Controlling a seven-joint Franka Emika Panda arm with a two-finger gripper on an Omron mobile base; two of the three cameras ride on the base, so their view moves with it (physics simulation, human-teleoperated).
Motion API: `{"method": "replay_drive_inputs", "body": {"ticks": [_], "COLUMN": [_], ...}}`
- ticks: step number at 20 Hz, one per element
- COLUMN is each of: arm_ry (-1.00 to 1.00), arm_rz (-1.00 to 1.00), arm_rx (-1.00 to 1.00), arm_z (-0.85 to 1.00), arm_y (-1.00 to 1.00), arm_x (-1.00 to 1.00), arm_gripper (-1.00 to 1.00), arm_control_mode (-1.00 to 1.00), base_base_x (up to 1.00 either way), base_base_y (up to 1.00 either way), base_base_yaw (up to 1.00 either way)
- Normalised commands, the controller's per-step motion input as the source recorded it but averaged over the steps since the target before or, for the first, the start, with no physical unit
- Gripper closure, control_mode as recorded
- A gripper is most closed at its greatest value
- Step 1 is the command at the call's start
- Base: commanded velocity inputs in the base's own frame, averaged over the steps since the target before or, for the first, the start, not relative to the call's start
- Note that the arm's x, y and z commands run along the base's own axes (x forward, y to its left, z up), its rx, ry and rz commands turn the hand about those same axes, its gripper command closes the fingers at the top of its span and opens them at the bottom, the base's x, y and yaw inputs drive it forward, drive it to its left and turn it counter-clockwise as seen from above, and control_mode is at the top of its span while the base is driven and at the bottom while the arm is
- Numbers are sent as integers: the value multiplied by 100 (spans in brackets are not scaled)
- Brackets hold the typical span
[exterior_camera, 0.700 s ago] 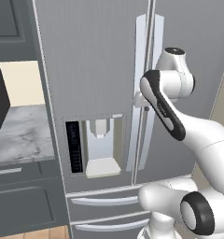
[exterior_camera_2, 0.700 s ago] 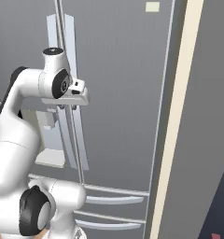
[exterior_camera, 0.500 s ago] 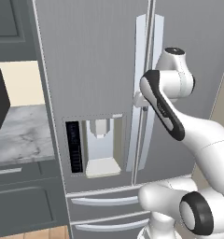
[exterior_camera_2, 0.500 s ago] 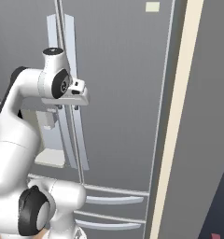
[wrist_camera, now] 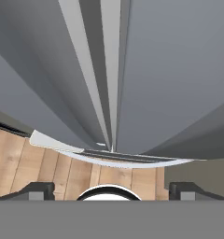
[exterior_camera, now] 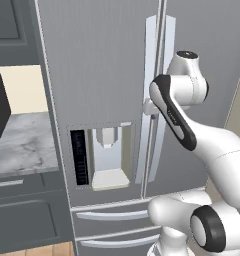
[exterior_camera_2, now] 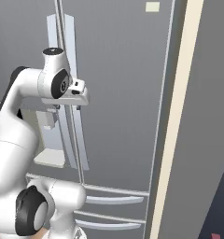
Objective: Retrieve the sausage and cheese from the fridge and place them on the cutting board on the counter.
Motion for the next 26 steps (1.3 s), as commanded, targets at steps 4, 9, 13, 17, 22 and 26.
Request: {"method": "replay_drive_inputs", "body": {"ticks": [4, 9, 13, 17, 22, 26], "arm_ry": [0, 0, 0, 0, 0, 0], "arm_rz": [0, 0, 0, 0, 0, 0], "arm_rx": [0, 0, 0, 0, 0, 0], "arm_z": [0, 0, 0, 0, 0, 0], "arm_y": [0, 0, 0, 0, 0, 0], "arm_x": [0, 0, 0, 0, 0, 0], "arm_gripper": [-100, -100, -100, -100, -100, -100], "arm_control_mode": [100, 100, 100, 100, 100, 100], "base_base_x": [-27, -51, -44, -46, -22, -19], "base_base_y": [1, 6, 12, 11, 10, 7], "base_base_yaw": [0, 0, 0, 0, 0, 0]}}
